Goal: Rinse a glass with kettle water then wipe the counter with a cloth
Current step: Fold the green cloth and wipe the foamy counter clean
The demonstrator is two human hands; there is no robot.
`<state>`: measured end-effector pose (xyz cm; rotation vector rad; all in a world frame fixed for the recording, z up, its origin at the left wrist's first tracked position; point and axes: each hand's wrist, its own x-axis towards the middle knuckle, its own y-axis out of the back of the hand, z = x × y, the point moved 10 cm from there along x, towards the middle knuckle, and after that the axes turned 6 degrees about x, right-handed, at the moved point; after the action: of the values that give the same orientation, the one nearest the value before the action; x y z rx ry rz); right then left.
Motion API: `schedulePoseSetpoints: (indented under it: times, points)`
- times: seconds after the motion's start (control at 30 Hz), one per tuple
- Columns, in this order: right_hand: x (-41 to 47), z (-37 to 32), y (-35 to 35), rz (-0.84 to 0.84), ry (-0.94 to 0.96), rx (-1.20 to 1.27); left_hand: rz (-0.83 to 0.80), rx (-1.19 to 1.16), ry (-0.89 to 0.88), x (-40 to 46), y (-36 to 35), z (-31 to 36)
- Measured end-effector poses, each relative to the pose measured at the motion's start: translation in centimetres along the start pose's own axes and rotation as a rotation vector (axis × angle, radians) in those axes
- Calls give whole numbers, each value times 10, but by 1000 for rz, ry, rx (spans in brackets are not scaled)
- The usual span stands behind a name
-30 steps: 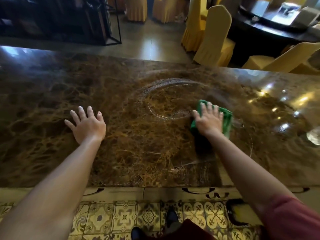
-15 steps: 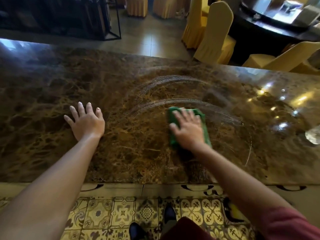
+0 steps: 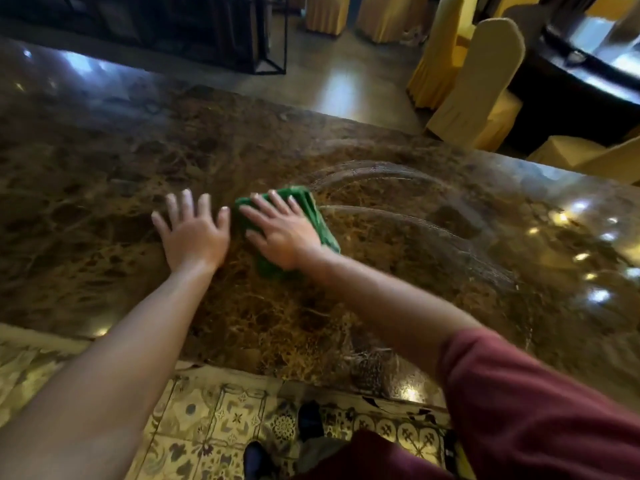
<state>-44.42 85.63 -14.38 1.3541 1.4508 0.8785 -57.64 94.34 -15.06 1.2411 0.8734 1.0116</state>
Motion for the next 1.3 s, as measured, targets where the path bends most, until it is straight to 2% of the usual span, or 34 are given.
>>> schedulePoseSetpoints:
  times: [0.03, 0.1, 0.17, 0.33, 0.43, 0.6, 0.83, 0.97, 1.1, 1.17, 1.3]
  points:
    - [15, 8, 6, -14, 5, -1, -31, 63, -36, 0, -1, 2]
    - [29, 68, 35, 42, -170, 2, -18, 93, -120, 3, -2, 20]
    - [32, 138, 63, 106, -344, 60, -28, 95, -89, 9, 0, 19]
    - [-56, 301, 97, 209, -775, 117, -22, 115, -76, 5, -4, 20]
    - [-117, 339, 98, 250, -948, 163, -57, 132, -78, 5, -1, 22]
    - [-191, 324, 76, 276, -1011, 200, -82, 208, -126, 9, 2, 26]
    - [-240, 229, 31, 268, -826, 103, -53, 112, -226, 18, 8, 88]
    - [-245, 276, 45, 332, -967, 168, -75, 88, -172, 36, 10, 73]
    - [-232, 359, 78, 377, -1114, 214, -106, 108, 61, 36, 0, 6]
    - [-226, 388, 94, 382, -1165, 206, -72, 91, 60, 28, -2, 6]
    - [-147, 411, 110, 317, -1124, 212, -32, 103, 57, 38, -4, 7]
